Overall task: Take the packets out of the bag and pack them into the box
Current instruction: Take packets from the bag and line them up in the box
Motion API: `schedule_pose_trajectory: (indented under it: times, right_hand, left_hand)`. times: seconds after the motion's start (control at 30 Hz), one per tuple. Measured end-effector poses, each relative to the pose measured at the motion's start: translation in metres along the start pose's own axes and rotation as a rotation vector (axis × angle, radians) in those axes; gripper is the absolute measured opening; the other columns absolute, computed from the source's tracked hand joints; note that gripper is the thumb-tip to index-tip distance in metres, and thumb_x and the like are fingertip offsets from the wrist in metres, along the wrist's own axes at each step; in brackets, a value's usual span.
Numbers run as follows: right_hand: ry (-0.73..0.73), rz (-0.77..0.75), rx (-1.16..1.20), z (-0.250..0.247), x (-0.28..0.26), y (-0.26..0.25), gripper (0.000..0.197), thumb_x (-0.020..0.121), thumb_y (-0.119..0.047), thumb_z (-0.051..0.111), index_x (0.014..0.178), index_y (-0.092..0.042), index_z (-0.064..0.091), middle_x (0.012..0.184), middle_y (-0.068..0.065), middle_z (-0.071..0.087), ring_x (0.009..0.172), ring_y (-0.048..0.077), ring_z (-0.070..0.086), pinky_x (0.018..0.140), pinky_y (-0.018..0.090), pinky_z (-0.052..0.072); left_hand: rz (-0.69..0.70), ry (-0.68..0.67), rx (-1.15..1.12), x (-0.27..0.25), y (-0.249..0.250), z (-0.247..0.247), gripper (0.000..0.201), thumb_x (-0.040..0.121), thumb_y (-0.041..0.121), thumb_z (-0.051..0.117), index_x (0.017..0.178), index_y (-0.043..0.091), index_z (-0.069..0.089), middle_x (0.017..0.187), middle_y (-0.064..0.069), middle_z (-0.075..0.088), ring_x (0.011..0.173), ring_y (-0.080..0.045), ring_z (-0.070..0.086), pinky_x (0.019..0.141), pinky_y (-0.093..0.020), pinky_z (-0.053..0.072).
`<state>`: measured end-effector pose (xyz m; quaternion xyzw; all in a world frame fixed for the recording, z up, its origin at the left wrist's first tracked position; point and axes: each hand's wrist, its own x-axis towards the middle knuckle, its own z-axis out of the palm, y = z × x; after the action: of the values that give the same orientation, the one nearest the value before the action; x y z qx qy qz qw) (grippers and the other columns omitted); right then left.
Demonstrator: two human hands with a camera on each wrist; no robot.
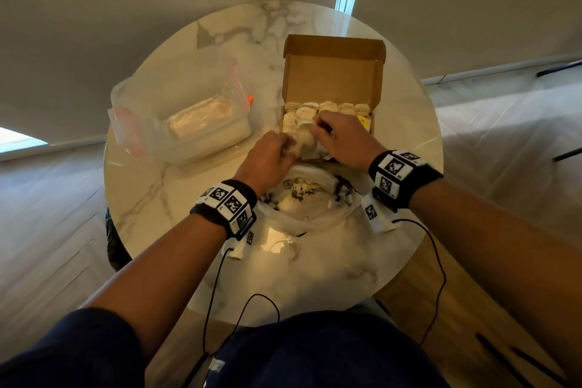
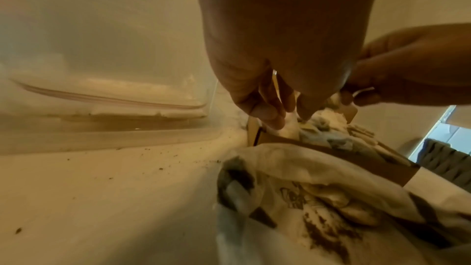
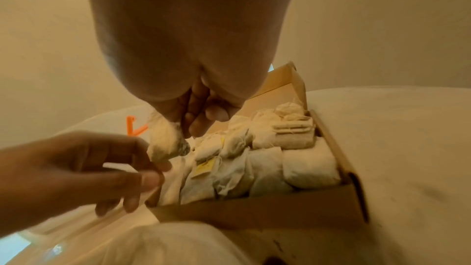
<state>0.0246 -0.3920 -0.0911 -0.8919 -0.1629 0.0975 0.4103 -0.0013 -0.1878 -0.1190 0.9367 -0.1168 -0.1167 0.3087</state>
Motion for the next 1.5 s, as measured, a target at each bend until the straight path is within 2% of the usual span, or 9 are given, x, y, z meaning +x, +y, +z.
schedule_pose_trajectory:
  times: [0.1, 0.3, 0.5, 0.7, 0.9, 1.03, 1.17, 1.33, 1.5]
  right_hand:
    - [-0.010, 0.022, -0.034, 0.006, 0.025, 0.003, 0.020, 0.100, -0.022, 0.055, 0.090, -0.006, 0.061, 0.076, 0.000, 0.057, 0.065, 0.011, 0.046, 0.059, 0.015, 0.032]
    - [-0.009, 0.101, -0.135, 0.022, 0.062, 0.016, 0.017, 0.096, -0.022, 0.056, 0.092, -0.006, 0.062, 0.084, 0.008, 0.064, 0.077, 0.022, 0.056, 0.069, 0.035, 0.046]
    - [0.087, 0.050, -0.121, 0.037, 0.065, 0.026, 0.016, 0.087, -0.004, 0.053, 0.103, -0.006, 0.054, 0.108, 0.011, 0.050, 0.080, 0.018, 0.049, 0.067, 0.021, 0.037]
    - [0.030, -0.044, -0.054, 0.042, 0.056, 0.034, 0.032, 0.083, -0.024, 0.060, 0.105, -0.001, 0.064, 0.110, 0.014, 0.051, 0.076, 0.016, 0.054, 0.070, 0.025, 0.049]
    - [-0.050, -0.046, -0.150, 0.043, 0.056, 0.037, 0.040, 0.088, -0.025, 0.070, 0.120, -0.002, 0.065, 0.111, 0.014, 0.054, 0.091, 0.022, 0.056, 0.083, 0.040, 0.053]
    - [-0.006, -0.042, -0.162, 0.038, 0.050, 0.036, 0.042, 0.086, -0.034, 0.073, 0.118, -0.008, 0.066, 0.113, 0.013, 0.049, 0.095, 0.023, 0.054, 0.083, 0.033, 0.050]
    - [0.058, -0.091, -0.151, 0.029, 0.037, 0.029, 0.030, 0.086, -0.026, 0.071, 0.110, -0.009, 0.066, 0.110, 0.012, 0.048, 0.093, 0.021, 0.052, 0.079, 0.027, 0.046]
    - [-0.108, -0.068, -0.128, 0.015, 0.004, 0.016, 0.011, 0.089, -0.020, 0.064, 0.099, -0.016, 0.063, 0.099, 0.000, 0.052, 0.085, 0.014, 0.052, 0.074, 0.030, 0.046]
    - [-0.351, 0.000, -0.278, 0.017, -0.056, 0.015, 0.015, 0.092, -0.022, 0.061, 0.105, -0.015, 0.064, 0.106, 0.007, 0.053, 0.091, 0.024, 0.053, 0.078, 0.038, 0.047]
  left_hand:
    - [0.030, -0.076, 0.046, 0.000, -0.008, 0.008, 0.032, 0.098, 0.032, 0.057, 0.124, 0.013, 0.062, 0.106, 0.000, 0.051, 0.091, -0.017, 0.057, 0.075, -0.024, 0.042]
    - [0.056, -0.063, -0.066, 0.002, -0.015, 0.011, 0.031, 0.098, 0.025, 0.058, 0.125, 0.011, 0.064, 0.108, -0.002, 0.053, 0.092, -0.016, 0.059, 0.082, -0.030, 0.050]
    - [0.130, -0.048, -0.077, 0.005, -0.026, 0.012, 0.028, 0.098, 0.020, 0.058, 0.124, 0.011, 0.064, 0.105, 0.002, 0.051, 0.086, -0.006, 0.053, 0.077, -0.021, 0.045]
    - [0.150, -0.016, -0.092, 0.004, -0.028, 0.016, 0.027, 0.096, 0.016, 0.060, 0.122, 0.009, 0.065, 0.104, -0.003, 0.054, 0.087, -0.012, 0.059, 0.074, -0.021, 0.045]
    - [0.143, -0.024, -0.068, 0.002, -0.027, 0.015, 0.030, 0.097, 0.017, 0.060, 0.125, 0.006, 0.064, 0.106, -0.005, 0.054, 0.090, -0.014, 0.060, 0.078, -0.017, 0.042]
    - [0.128, -0.043, -0.057, -0.001, -0.024, 0.011, 0.029, 0.098, 0.020, 0.057, 0.126, 0.009, 0.062, 0.110, -0.004, 0.054, 0.094, -0.013, 0.060, 0.080, -0.019, 0.045]
    - [0.142, -0.020, -0.048, -0.012, -0.021, 0.009, 0.024, 0.098, 0.019, 0.058, 0.120, 0.014, 0.065, 0.109, 0.003, 0.054, 0.084, 0.000, 0.046, 0.077, -0.013, 0.039]
    - [0.172, -0.003, 0.094, -0.036, -0.018, 0.009, 0.020, 0.092, 0.024, 0.060, 0.111, 0.019, 0.063, 0.109, -0.001, 0.055, 0.094, -0.019, 0.053, 0.080, -0.039, 0.049]
    - [-0.148, -0.036, 0.282, -0.062, -0.017, 0.021, 0.040, 0.087, 0.042, 0.062, 0.114, 0.016, 0.046, 0.113, -0.007, 0.050, 0.105, -0.030, 0.044, 0.086, -0.043, 0.038]
